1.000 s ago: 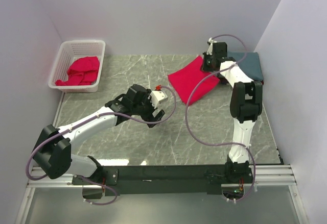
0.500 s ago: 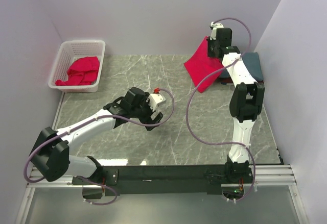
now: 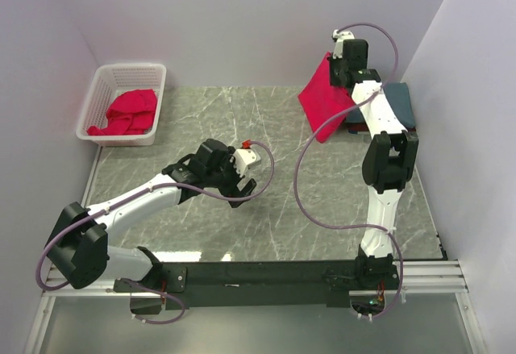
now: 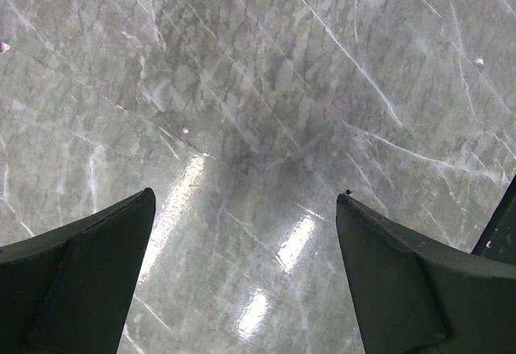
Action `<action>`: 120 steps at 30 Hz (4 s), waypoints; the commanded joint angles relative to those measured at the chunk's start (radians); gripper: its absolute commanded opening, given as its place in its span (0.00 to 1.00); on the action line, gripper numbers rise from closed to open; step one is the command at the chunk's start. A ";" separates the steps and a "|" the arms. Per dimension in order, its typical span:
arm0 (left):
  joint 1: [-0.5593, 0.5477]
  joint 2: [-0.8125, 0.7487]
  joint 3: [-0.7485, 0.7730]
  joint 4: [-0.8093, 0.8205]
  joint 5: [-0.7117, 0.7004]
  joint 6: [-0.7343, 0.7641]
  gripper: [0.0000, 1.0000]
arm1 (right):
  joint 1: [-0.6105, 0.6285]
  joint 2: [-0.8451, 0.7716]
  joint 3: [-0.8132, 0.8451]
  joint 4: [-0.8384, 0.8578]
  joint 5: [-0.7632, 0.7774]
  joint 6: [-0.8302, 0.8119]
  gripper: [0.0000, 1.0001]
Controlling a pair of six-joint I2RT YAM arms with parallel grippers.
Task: Fold and stack the t-shirts
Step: Neatly place the folded tshirt to the corner
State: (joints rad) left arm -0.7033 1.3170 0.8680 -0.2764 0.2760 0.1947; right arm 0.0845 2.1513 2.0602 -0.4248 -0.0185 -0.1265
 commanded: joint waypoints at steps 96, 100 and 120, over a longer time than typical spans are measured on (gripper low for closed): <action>0.008 0.080 0.088 -0.107 0.068 -0.001 1.00 | -0.316 0.160 0.081 0.396 0.043 -0.530 0.56; 0.031 0.079 0.086 -0.115 0.091 -0.026 0.99 | -0.316 0.141 0.077 0.393 0.043 -0.500 0.57; 0.435 -0.022 0.120 -0.193 0.284 -0.250 0.99 | -0.180 -0.629 -0.478 -0.051 -0.328 -0.088 0.88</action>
State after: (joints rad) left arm -0.3328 1.3434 0.9554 -0.4393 0.4835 -0.0059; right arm -0.1352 1.7012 1.6764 -0.3847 -0.2485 -0.2840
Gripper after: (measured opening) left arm 0.995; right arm 0.882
